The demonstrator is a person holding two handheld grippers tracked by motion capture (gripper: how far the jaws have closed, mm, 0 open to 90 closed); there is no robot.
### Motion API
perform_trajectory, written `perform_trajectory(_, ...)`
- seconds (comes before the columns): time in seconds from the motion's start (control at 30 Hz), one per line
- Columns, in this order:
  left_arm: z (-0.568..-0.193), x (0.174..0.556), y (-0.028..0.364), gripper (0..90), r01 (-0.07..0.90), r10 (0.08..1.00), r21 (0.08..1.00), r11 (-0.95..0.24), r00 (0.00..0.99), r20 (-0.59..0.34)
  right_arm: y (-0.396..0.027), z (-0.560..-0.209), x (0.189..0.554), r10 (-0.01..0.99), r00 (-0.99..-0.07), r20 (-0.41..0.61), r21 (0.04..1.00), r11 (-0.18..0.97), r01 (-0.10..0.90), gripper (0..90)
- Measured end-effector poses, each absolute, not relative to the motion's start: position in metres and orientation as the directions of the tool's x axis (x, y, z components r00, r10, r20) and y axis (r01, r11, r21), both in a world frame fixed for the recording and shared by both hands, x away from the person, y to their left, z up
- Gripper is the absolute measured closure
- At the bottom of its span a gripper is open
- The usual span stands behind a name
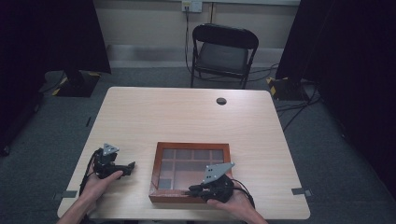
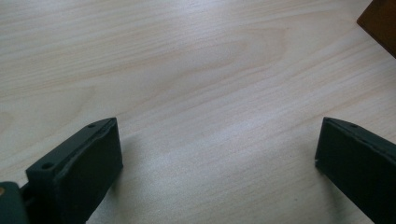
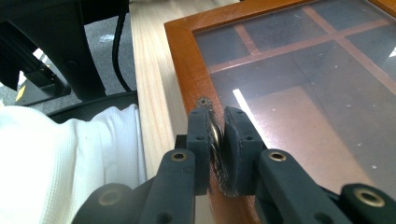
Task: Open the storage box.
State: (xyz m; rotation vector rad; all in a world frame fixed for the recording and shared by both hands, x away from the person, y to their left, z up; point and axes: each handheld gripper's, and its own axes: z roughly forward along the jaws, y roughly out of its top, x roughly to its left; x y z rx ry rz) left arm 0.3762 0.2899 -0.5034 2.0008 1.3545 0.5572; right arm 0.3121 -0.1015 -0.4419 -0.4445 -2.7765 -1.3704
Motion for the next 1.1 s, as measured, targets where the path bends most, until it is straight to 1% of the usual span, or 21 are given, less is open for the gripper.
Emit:
perform_trajectory(0.23,-0.502,0.376,0.292,0.5,0.648,0.921,0.711,-0.273,0.390,-0.002,-0.101,-0.440,0.315,0.238,-0.960,0.150,0.767,0.584,0.265,82.1)
perform_trajectory(0.27,-0.502,0.376,0.292,1.3,0.651,0.925,0.714,-0.258,0.380,-0.013,-0.101,-0.440,0.315,0.239,-0.958,0.158,0.766,0.583,0.271,82.4)
perform_trajectory(0.3,-0.502,0.376,0.292,2.6,0.651,0.927,0.717,-0.247,0.375,-0.021,-0.101,-0.440,0.316,0.237,-0.957,0.164,0.769,0.577,0.275,82.5)
perform_trajectory(0.33,-0.501,0.376,0.294,6.0,0.654,0.926,0.712,-0.255,0.378,-0.015,-0.102,-0.438,0.317,0.232,-0.959,0.164,0.767,0.581,0.272,82.6)
perform_trajectory(0.4,-0.499,0.376,0.295,7.7,0.655,0.927,0.717,-0.239,0.374,-0.032,-0.102,-0.437,0.317,0.230,-0.959,0.163,0.771,0.578,0.269,82.6)
perform_trajectory(0.5,-0.497,0.374,0.295,18.3,0.655,0.924,0.713,-0.251,0.381,-0.024,-0.104,-0.432,0.318,0.228,-0.958,0.172,0.776,0.568,0.274,82.7)
perform_trajectory(0.53,-0.496,0.374,0.294,16.9,0.659,0.918,0.711,-0.246,0.393,-0.047,-0.104,-0.430,0.319,0.226,-0.958,0.174,0.782,0.560,0.274,82.7)
perform_trajectory(0.57,-0.496,0.374,0.294,15.7,0.658,0.915,0.710,-0.252,0.402,-0.047,-0.105,-0.429,0.319,0.226,-0.958,0.179,0.786,0.553,0.277,82.7)
perform_trajectory(0.63,-0.493,0.372,0.291,16.4,0.633,0.905,0.726,-0.268,0.424,-0.037,-0.105,-0.426,0.320,0.225,-0.959,0.172,0.783,0.560,0.271,82.7)
perform_trajectory(0.93,-0.476,0.362,0.276,16.6,0.534,0.830,0.802,-0.268,0.550,-0.089,-0.105,-0.406,0.327,0.208,-0.962,0.176,0.780,0.567,0.265,82.7)
perform_trajectory(1.1,-0.471,0.358,0.267,16.6,0.514,0.787,0.814,-0.270,0.605,-0.121,-0.105,-0.403,0.328,0.208,-0.961,0.181,0.781,0.564,0.269,82.7)
